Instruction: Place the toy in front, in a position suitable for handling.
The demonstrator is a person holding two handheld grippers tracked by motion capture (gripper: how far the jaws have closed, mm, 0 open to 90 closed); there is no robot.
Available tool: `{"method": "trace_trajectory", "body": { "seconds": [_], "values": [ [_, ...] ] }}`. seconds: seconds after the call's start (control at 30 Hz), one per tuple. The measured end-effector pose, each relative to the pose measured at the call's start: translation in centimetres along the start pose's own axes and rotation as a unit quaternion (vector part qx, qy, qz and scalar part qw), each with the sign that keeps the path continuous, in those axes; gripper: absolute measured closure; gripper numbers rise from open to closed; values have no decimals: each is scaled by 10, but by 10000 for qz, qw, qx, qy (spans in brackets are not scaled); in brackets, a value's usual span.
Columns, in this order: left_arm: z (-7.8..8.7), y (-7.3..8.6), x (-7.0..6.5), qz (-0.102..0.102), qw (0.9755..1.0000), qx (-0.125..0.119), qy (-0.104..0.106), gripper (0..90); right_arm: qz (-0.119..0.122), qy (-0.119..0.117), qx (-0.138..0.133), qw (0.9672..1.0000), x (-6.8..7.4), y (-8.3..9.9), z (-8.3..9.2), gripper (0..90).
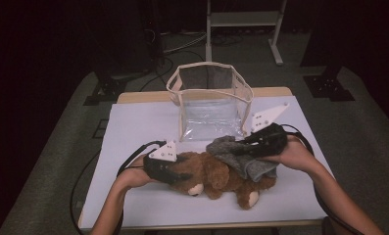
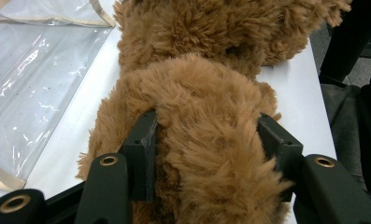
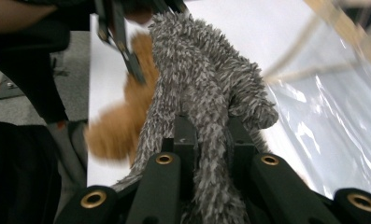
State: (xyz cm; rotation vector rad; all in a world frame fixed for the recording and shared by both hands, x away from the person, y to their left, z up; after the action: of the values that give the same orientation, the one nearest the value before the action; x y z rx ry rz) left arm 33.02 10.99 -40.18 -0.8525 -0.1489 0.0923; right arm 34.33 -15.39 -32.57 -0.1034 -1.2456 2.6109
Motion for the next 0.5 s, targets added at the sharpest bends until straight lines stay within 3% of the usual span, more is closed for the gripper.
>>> {"method": "trace_trajectory", "body": {
  "seconds": [0.03,0.1,0.13,0.2,0.23,0.3,0.37,0.4,0.5],
  "values": [
    [0,0,0,0,10000,-3,0,475,142,-119,14,9998,5,-14,-12,781],
    [0,0,0,-1,10000,-7,-5,475,166,-160,49,9997,6,-17,-17,781],
    [0,0,0,-1,10000,-17,-11,475,224,-304,217,9991,10,-19,-33,781],
    [0,0,0,-11,10000,-25,-17,475,218,-324,305,9988,11,-17,-38,781],
    [0,1,-1,13,10000,-72,-27,475,182,-413,543,9975,11,-7,-52,782],
    [0,1,-1,22,10000,-93,-19,474,188,-420,625,9970,11,-2,-55,782],
    [-1,1,-2,9,9999,-134,11,475,15,-504,627,9968,10,13,-56,783],
    [-2,0,-2,-8,9999,-132,17,475,-50,-476,596,9971,8,22,-47,783],
    [-2,-1,-2,-31,9999,-100,1,476,-65,-342,666,9972,5,27,-36,783]
  ]
}}
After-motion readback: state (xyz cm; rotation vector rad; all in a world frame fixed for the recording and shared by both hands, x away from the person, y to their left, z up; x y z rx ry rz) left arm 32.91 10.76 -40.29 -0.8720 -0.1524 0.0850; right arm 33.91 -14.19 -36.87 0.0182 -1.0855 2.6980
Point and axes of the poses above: each handheld gripper's, and its own axes: z roughly backward along the jaws, y roughly out of its underside, x roughly to its left, the point moved 4 cm from there along -z, roughly forward along the jaws, and after that the axes turned 2 degrees about -z, right-handed, at the moved point
